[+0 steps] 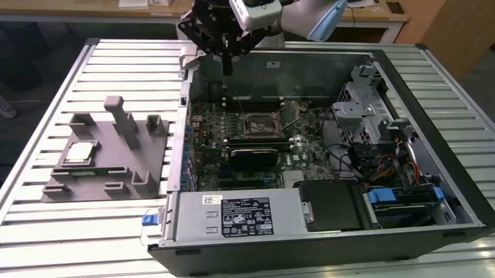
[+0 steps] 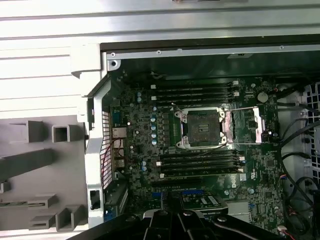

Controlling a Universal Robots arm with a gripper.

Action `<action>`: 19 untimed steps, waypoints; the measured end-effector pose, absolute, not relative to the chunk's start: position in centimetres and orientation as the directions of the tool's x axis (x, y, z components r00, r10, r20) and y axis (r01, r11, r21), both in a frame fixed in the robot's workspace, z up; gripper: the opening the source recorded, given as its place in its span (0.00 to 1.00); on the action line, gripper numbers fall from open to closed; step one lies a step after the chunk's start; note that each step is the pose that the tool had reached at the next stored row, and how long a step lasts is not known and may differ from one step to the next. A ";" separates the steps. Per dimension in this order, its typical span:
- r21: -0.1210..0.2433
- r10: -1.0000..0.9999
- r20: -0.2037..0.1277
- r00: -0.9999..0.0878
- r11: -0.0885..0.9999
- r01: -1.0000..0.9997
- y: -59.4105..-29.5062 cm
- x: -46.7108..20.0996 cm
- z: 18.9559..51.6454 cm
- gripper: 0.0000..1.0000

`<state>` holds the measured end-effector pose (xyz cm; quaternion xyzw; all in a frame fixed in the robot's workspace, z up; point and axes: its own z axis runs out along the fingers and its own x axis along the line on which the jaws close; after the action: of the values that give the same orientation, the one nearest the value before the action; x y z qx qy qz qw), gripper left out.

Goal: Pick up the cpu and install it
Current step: 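Reach for the cpu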

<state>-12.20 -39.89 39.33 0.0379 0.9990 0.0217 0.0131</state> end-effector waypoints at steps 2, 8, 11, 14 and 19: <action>0.044 0.076 -0.024 -0.997 0.996 0.075 -39.9 -12.3 39.3 0.11; 0.044 0.076 -0.025 -0.997 0.996 0.075 -39.9 -13.2 39.3 0.11; 0.044 0.076 -0.025 -0.997 0.996 0.075 -39.9 -13.6 39.3 0.11; 0.044 0.076 -0.025 -0.997 0.996 0.075 -39.9 -14.1 39.3 0.11; 0.044 0.076 -0.026 -0.997 0.996 0.075 -39.9 -15.2 39.3 0.11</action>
<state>-15.17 -39.89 39.33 0.0379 0.9989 0.0217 0.0137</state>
